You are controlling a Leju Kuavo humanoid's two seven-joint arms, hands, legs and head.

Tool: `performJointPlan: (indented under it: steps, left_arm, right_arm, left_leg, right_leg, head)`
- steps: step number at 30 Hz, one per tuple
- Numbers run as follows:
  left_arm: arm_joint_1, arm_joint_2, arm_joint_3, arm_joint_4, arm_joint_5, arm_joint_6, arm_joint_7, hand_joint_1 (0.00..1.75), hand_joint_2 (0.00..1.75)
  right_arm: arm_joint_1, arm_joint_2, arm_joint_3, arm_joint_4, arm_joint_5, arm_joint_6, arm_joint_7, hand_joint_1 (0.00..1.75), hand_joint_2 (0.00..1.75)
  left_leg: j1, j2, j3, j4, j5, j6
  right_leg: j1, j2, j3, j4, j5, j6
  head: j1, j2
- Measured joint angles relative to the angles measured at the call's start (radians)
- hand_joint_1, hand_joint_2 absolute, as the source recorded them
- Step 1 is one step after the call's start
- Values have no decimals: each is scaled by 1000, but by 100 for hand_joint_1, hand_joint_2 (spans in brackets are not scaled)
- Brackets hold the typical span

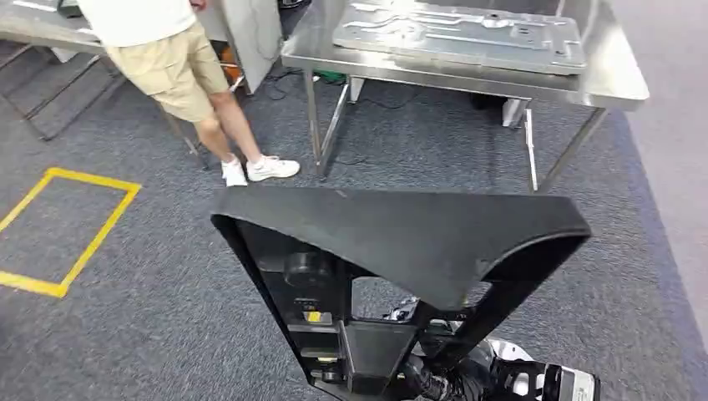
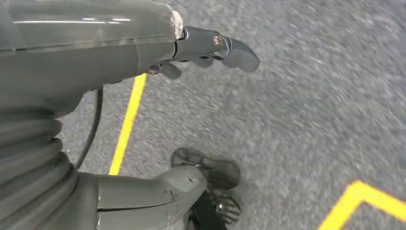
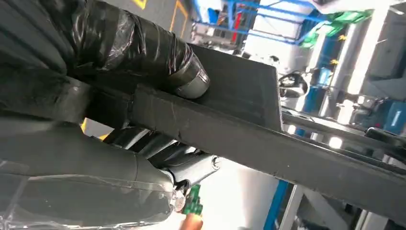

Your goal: Take the parts from the cabinet and place them on the table.

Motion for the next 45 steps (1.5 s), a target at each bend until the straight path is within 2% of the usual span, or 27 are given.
performJointPlan:
  steps: [1,2,5,6,7,9,11,13,14,15,16,20,22,23,24,26,27,28,30,31,32,36,38,41,42,43,45]
  left_arm:
    - [0,4,2,0,0,-1,0,0,175]
    - [1,3,6,0,1,-3,-1,0,175]
    - [0,7,14,0,2,-6,-6,0,175]
    - [-4,4,15,0,2,-7,-7,0,175]
    - [-7,0,15,0,2,-10,-8,0,175]
    - [-4,0,16,0,3,-13,-9,0,175]
    - [2,-3,18,0,7,-21,-8,0,175]
    - [0,-6,23,0,17,-32,-4,0,175]
    - [-2,-7,25,0,21,-36,-3,0,175]
    - [-4,-8,29,0,23,-41,-1,0,175]
    - [-5,-8,32,0,23,-45,-1,0,175]
    - [-6,-8,39,0,26,-53,0,0,175]
    - [-7,-8,40,0,29,-57,0,0,175]
    - [-7,-8,40,0,29,-58,-1,0,175]
    - [-6,-8,42,0,30,-60,-1,0,175]
    - [-4,-8,46,0,32,-62,-1,0,175]
    - [-1,-8,46,0,32,-63,-1,0,175]
    - [0,-8,47,0,32,-65,-1,0,175]
    - [-1,-8,47,0,32,-66,-1,0,175]
    - [-1,-8,48,0,33,-68,-3,0,175]
    - [-2,-8,49,0,33,-69,-4,0,175]
    - [-1,-8,56,0,33,-71,-8,0,175]
    - [-3,-9,59,0,32,-71,-8,0,175]
    - [-2,-9,62,0,32,-71,-9,0,175]
    - [-2,-9,63,0,32,-71,-9,0,175]
    - [-2,-9,63,0,31,-71,-9,0,175]
    - [-1,-10,63,0,29,-71,-9,0,175]
  right_arm:
    - [1,0,0,1,0,2,-1,175,175]
    - [1,-1,0,2,0,3,-2,175,175]
    - [10,-3,0,2,1,3,-5,175,175]
    - [10,-5,0,2,2,4,-5,175,175]
    - [12,-6,0,1,2,4,-6,175,175]
    - [8,-10,0,0,4,5,-7,175,175]
    - [13,-12,0,3,14,2,-8,175,175]
    - [16,-17,-1,5,37,-3,-13,175,175]
    - [18,-19,-2,5,42,-4,-15,175,175]
    - [19,-23,-4,5,46,-3,-19,175,175]
    - [19,-24,-5,5,48,-2,-20,175,175]
    - [23,-29,-8,5,52,1,-26,175,175]
    - [24,-29,-9,4,54,2,-28,175,175]
    - [23,-30,-9,4,54,4,-30,175,175]
    - [25,-30,-9,5,54,4,-32,175,175]
    - [30,-30,-9,5,54,5,-33,175,175]
    - [32,-30,-9,5,55,5,-33,175,175]
    - [33,-31,-9,5,55,5,-33,175,175]
    - [36,-31,-9,5,55,5,-33,175,175]
    - [36,-31,-9,5,56,5,-35,175,175]
    - [37,-31,-9,5,56,5,-35,175,175]
    - [43,-31,-10,5,63,5,-37,175,175]
    - [45,-32,-11,3,65,5,-37,175,175]
    - [48,-34,-13,1,68,4,-38,175,175]
    - [50,-34,-13,1,69,3,-38,175,175]
    - [52,-34,-13,1,70,2,-38,175,175]
    - [53,-34,-13,1,72,0,-38,175,175]
  left_leg:
    - [-8,-58,25,-81,33,25]
    - [-6,-66,37,-97,29,32]
    - [-14,-39,42,-105,28,31]
    - [4,-24,52,-129,38,29]
    - [2,-12,60,-137,40,27]
    - [2,12,63,-139,37,30]
    - [3,32,65,-137,30,26]
    - [7,49,70,-134,24,19]
    - [9,52,73,-131,20,15]
    - [12,55,78,-125,12,10]
    - [12,57,82,-121,7,4]
    - [8,60,80,-117,0,-20]
    - [15,52,78,-102,-19,-32]
    - [15,43,64,-66,-45,-34]
    - [17,34,14,36,-98,-38]
    - [17,31,-69,198,-158,-42]
    - [17,31,-94,238,-156,-42]
    - [17,31,-90,217,-127,-41]
    - [17,30,-35,88,-45,-37]
    - [17,29,23,-38,16,-32]
    - [15,22,44,-79,4,-27]
    - [5,23,42,-93,5,-6]
    - [17,27,54,-107,16,9]
    - [14,31,56,-107,12,20]
    - [13,31,57,-107,10,20]
    - [12,31,60,-107,7,20]
    - [12,30,71,-107,0,17]
  right_leg:
    - [-8,10,2,-3,-1,-2]
    - [0,23,-2,-1,-3,4]
    - [-15,58,-9,-5,1,20]
    - [-6,65,-7,-2,-3,27]
    - [-1,8,-14,20,-20,32]
    - [-10,-59,-83,156,-98,44]
    - [-25,-75,-163,301,-153,57]
    - [-38,-81,-161,283,-109,71]
    - [-43,-84,-130,221,-68,75]
    - [-48,-89,-66,102,-9,79]
    - [-50,-99,-21,16,16,79]
    - [-37,-93,-23,8,2,56]
    - [-46,-90,-16,-1,7,41]
    - [-46,-91,-16,-1,5,34]
    - [-44,-90,-16,0,4,30]
    - [-41,-87,-18,2,2,27]
    - [-40,-84,-18,4,1,25]
    - [-39,-81,-17,7,-2,26]
    - [-40,-76,-9,9,-6,28]
    - [-42,-73,-3,9,-11,34]
    - [-40,-72,-3,10,-14,38]
    - [-38,-68,-1,-3,-10,62]
    - [-40,-72,-6,22,-25,71]
    - [-38,-77,-131,259,-139,76]
    - [-38,-77,-167,317,-149,76]
    - [-38,-78,-178,323,-134,76]
    - [-38,-80,-132,214,-53,71]
  head:
    - [0,0]
    - [0,0]
    - [-1,0]
    - [-2,0]
    - [0,0]
    - [0,0]
    - [0,0]
    - [-1,0]
    - [-1,0]
    - [-1,0]
    - [0,0]
    - [-1,0]
    - [-1,0]
    - [-1,0]
    - [-2,0]
    - [-1,0]
    - [-2,0]
    - [-1,0]
    - [-1,0]
    - [-2,0]
    - [-1,0]
    - [-1,0]
    - [-1,0]
    - [-1,0]
    - [0,0]
    - [-1,0]
    - [-1,0]
